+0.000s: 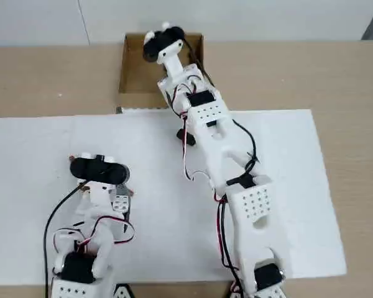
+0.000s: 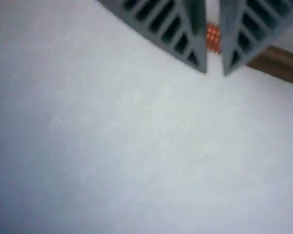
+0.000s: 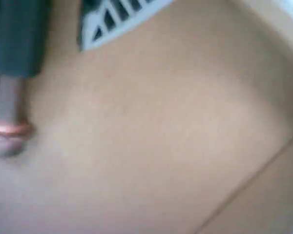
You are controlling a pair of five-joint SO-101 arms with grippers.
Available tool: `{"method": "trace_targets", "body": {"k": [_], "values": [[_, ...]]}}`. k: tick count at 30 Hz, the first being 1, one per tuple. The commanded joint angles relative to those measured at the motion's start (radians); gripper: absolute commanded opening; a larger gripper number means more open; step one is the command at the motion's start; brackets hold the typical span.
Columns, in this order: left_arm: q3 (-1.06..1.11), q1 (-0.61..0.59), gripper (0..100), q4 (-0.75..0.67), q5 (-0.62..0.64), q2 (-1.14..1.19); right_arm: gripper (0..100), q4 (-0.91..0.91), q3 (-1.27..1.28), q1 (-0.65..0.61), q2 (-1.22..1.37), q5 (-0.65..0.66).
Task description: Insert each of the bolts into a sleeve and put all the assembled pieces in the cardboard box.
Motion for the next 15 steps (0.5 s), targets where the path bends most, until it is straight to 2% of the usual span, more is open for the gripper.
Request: {"method": "trace_targets", "body": {"k": [1, 9, 15], "values": [[-0.004, -0.009, 1, -0.002, 0.003, -0.011, 14.7, 0.085, -0.051, -0.012, -0.147, 0.006], [-0.004, -0.009, 1, -0.002, 0.003, -0.011, 14.3, 0.355, -0.051, -0.025, -0.303, 0.008], [-0.004, -0.009, 1, -0.002, 0.003, -0.011, 6.4, 0.572, -0.051, -0.021, -0.404, 0.006]]}}
